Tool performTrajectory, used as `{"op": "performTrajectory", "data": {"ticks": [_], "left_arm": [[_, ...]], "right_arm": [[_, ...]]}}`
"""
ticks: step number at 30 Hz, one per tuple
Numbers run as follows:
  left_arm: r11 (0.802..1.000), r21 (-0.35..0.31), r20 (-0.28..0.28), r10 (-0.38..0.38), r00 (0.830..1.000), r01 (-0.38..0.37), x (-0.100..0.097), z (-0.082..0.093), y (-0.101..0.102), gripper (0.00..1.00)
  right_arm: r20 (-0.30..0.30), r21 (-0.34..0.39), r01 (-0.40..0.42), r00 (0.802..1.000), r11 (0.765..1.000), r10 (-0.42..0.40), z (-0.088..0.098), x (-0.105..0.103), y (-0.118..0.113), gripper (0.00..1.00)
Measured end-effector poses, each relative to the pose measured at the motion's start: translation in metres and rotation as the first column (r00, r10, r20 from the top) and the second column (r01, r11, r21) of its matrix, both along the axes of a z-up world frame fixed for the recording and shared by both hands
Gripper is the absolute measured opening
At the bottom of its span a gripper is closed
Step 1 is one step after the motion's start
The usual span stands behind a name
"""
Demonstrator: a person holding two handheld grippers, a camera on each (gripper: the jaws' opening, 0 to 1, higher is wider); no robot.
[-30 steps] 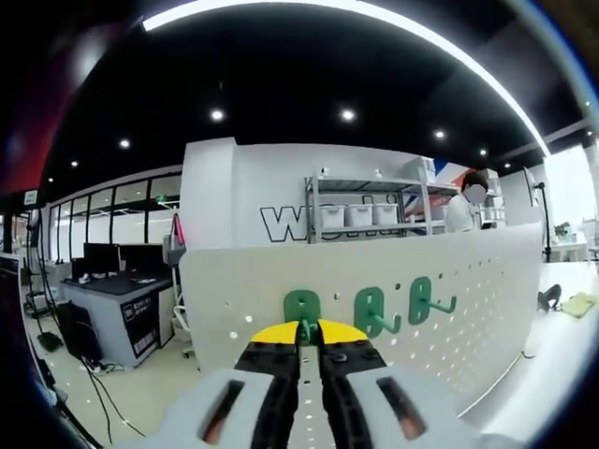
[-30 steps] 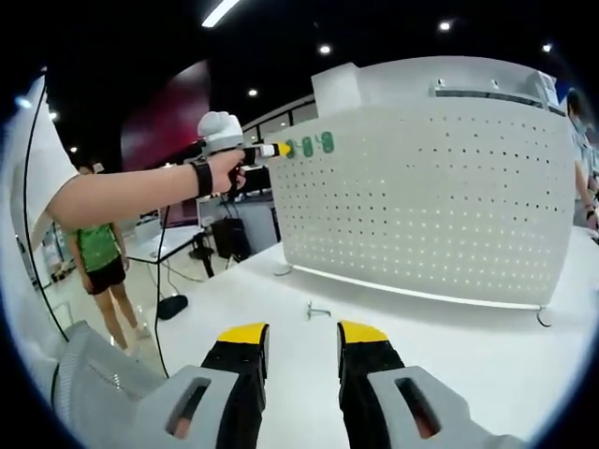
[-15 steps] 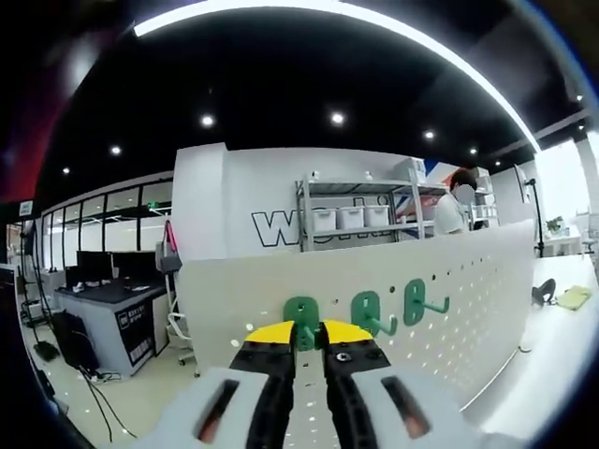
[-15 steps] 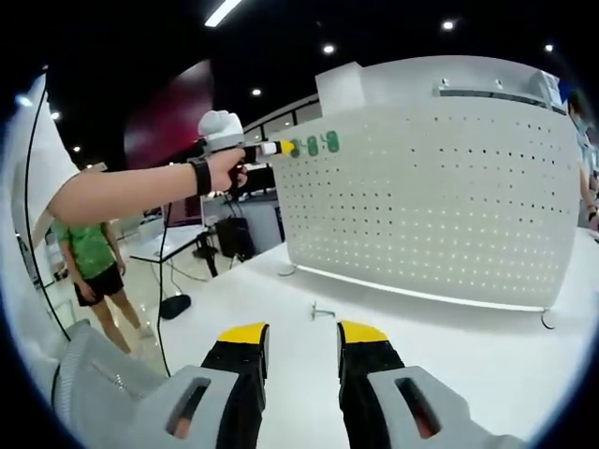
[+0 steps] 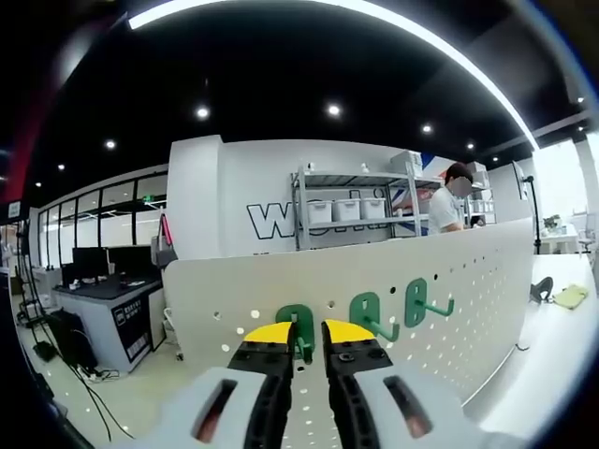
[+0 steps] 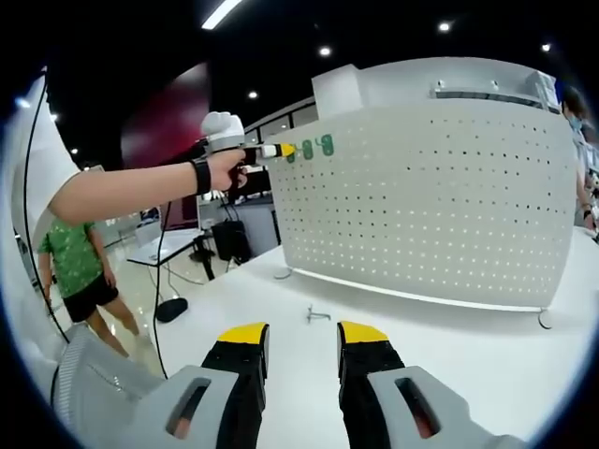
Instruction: Insert the hook assembly into the mounting plate slot until the hook locks in place.
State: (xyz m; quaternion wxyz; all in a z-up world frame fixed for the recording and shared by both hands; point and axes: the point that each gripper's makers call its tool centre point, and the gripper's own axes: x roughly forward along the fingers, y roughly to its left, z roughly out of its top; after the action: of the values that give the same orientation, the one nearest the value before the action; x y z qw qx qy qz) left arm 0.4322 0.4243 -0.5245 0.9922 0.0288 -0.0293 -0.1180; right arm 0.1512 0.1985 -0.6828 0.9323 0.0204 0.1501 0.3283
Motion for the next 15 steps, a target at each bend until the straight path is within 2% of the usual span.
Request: {"op": "performTrajectory", "data": {"ticks": [7, 15], "left_arm": [[1.000, 0.002, -0.002, -0.005, 1.000, 0.005, -0.006, 0.000, -0.001, 0.16], [1.000, -0.009, 0.003, -0.010, 1.000, 0.010, -0.021, 0.002, -0.003, 0.19]], "right_arm": [[0.006, 0.001, -0.010, 1.000, 1.000, 0.010, 0.002, 0.001, 0.004, 0.29], [0.007, -0.001, -0.033, 0.999, 0.999, 0.033, 0.002, -0.001, 0.009, 0.29]]}}
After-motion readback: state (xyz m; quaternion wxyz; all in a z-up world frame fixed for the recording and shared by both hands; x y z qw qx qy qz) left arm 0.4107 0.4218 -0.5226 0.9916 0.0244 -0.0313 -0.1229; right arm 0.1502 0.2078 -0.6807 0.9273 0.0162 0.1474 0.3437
